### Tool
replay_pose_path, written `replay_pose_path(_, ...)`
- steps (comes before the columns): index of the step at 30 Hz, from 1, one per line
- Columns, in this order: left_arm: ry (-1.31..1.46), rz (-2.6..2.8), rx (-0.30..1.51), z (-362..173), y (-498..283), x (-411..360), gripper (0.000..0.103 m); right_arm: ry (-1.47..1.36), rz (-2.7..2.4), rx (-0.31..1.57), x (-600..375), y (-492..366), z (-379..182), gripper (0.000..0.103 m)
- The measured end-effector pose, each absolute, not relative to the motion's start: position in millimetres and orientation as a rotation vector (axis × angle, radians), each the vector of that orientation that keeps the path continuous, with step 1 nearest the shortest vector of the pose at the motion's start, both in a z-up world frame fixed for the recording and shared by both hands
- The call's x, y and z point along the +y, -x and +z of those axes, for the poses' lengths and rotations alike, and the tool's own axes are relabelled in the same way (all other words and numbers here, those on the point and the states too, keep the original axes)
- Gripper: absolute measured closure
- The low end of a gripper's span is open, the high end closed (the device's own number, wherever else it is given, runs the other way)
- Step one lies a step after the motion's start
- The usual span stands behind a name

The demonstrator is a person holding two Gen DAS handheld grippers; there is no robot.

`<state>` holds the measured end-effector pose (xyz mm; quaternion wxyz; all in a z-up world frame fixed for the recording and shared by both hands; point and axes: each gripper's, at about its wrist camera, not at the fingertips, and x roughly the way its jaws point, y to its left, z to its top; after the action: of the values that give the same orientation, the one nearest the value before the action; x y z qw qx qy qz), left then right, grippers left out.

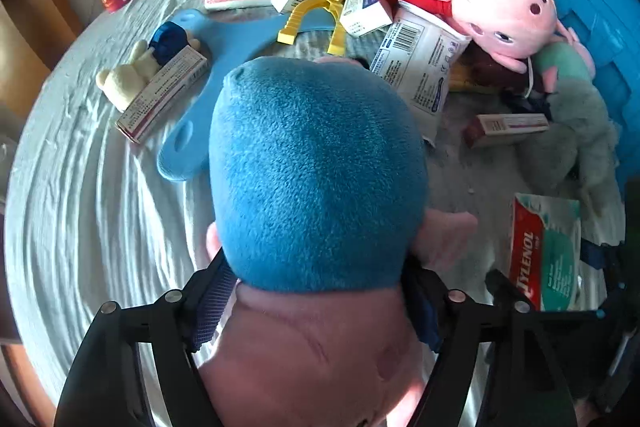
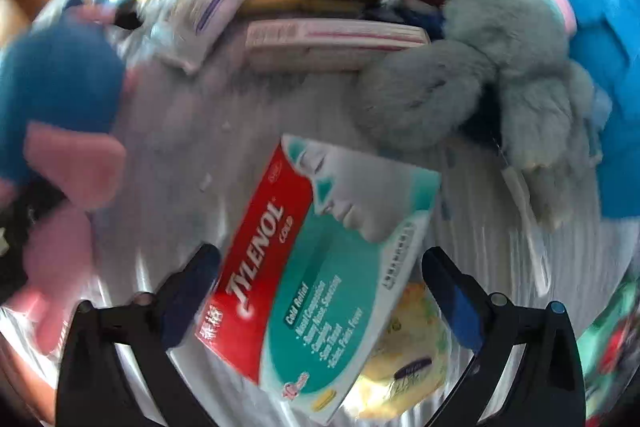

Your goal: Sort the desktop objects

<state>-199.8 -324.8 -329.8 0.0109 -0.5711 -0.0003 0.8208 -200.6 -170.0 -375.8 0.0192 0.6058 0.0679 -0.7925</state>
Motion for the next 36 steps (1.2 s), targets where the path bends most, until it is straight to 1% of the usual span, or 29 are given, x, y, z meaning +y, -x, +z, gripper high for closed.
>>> replay_pose_path(1, 1.771, 2.560, -0.007, -328, 199, -326, 0.037, -1.864, -2.463, 0.218, -168, 199, -372, 0.022)
replay_pose_path(2, 1.760, 2.559, -0.006, -326, 197, -326, 0.040, -1.855, -2.467, 0.206, -164, 199, -368, 0.025)
replay_pose_path(4, 1.749, 2.555, -0.004, -323, 194, -327, 0.041, -1.847, -2.473, 0.183, -157, 198, -360, 0.025)
replay_pose_path(6, 1.739, 2.559, -0.017, -316, 191, -328, 0.041, -1.814, -2.469, 0.119, -147, 198, -347, 0.027)
replay_pose_path(7, 1.724, 2.565, -0.028, -310, 190, -329, 0.041, -1.795, -2.469, 0.092, -144, 197, -340, 0.031)
replay_pose_path(8, 1.700, 2.573, -0.040, -303, 188, -330, 0.041, -1.753, -2.475, 0.053, -140, 196, -329, 0.042)
replay_pose_path(9, 1.672, 2.585, -0.047, -294, 186, -330, 0.041, -1.707, -2.481, 0.026, -137, 194, -316, 0.054)
replay_pose_path(12, 1.603, 2.626, -0.031, -271, 184, -329, 0.041, -1.647, -2.488, 0.023, -134, 194, -288, 0.054)
replay_pose_path(15, 1.608, 2.627, -0.037, -266, 182, -333, 0.041, -1.673, -2.472, 0.011, -130, 193, -285, 0.054)
replay_pose_path(16, 1.622, 2.619, -0.041, -268, 181, -335, 0.041, -1.682, -2.462, -0.004, -131, 192, -289, 0.054)
replay_pose_path(20, 1.684, 2.587, -0.032, -284, 176, -339, 0.041, -1.727, -2.387, -0.165, -116, 182, -307, 0.054)
replay_pose_path(24, 1.720, 2.560, -0.005, -295, 175, -341, 0.040, -1.799, -2.358, -0.130, -98, 164, -326, 0.054)
replay_pose_path(26, 1.754, 2.545, 0.014, -305, 175, -340, 0.040, -1.837, -2.327, -0.109, -92, 158, -340, 0.041)
replay_pose_path(27, 1.771, 2.536, 0.023, -310, 175, -340, 0.040, -1.848, -2.319, -0.101, -91, 156, -346, 0.022)
replay_pose_path(28, 1.787, 2.528, 0.032, -315, 175, -339, 0.040, -1.853, -2.317, -0.093, -90, 154, -351, 0.017)
replay_pose_path(32, 1.796, 2.528, 0.056, -323, 174, -336, 0.038, -1.877, -2.315, -0.037, -94, 150, -371, 0.017)
replay_pose_path(33, 1.790, 2.532, 0.058, -323, 174, -336, 0.038, -1.888, -2.307, -0.016, -96, 150, -377, 0.022)
replay_pose_path(34, 1.786, 2.536, 0.055, -323, 173, -336, 0.038, -1.880, -2.326, 0.044, -99, 149, -379, 0.032)
replay_pose_path(35, 1.783, 2.539, 0.053, -321, 173, -336, 0.039, -1.870, -2.345, 0.112, -103, 147, -379, 0.038)
replay_pose_path(36, 1.778, 2.543, 0.050, -319, 171, -336, 0.040, -1.863, -2.346, 0.124, -105, 146, -377, 0.054)
